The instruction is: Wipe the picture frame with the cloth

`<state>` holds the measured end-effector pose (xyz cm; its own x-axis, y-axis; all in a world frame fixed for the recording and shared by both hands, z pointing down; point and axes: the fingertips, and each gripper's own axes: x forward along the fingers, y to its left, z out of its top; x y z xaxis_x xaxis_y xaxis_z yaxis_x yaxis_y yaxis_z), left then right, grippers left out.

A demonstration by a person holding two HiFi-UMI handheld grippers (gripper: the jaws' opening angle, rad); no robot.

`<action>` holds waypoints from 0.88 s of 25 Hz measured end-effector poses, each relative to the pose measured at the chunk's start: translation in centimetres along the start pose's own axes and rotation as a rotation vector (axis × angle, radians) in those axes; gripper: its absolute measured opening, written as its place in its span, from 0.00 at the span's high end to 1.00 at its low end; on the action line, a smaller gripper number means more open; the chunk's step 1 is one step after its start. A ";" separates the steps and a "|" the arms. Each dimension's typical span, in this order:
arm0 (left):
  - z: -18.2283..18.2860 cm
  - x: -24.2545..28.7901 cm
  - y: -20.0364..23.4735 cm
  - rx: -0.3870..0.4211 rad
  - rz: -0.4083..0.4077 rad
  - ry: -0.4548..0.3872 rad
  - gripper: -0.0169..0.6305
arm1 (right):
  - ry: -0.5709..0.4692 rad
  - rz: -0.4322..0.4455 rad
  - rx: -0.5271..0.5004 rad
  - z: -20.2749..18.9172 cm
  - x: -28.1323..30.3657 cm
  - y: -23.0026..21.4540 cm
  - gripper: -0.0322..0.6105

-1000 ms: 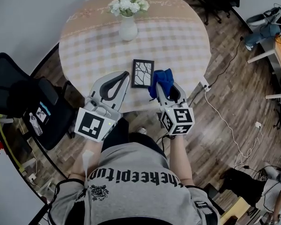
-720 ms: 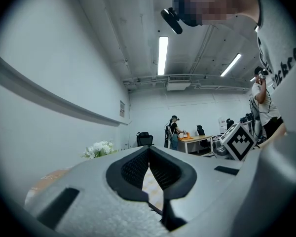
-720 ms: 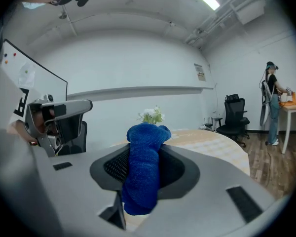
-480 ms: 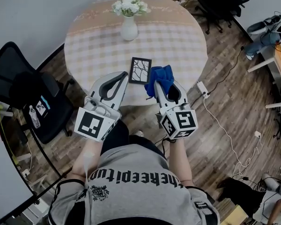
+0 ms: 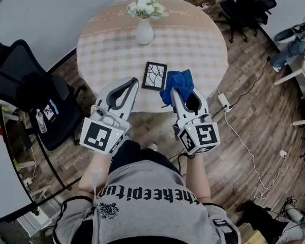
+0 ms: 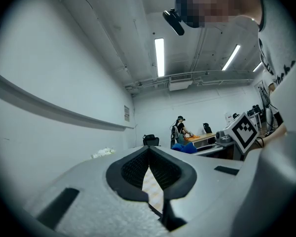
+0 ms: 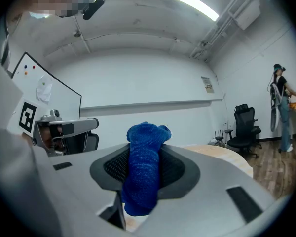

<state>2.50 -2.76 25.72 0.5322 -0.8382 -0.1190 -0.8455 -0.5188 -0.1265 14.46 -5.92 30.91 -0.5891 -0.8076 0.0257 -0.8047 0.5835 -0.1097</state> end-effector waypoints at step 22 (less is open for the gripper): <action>1.2 -4.5 -0.1 0.008 -0.071 -0.005 0.95 | -0.039 -0.050 -0.073 1.9 -3.2 4.5 0.73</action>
<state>0.21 1.26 25.06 0.5911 -0.7985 -0.1141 -0.8051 -0.5756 -0.1431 12.84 -0.90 28.48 -0.5460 -0.8377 -0.0098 -0.8370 0.5460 -0.0367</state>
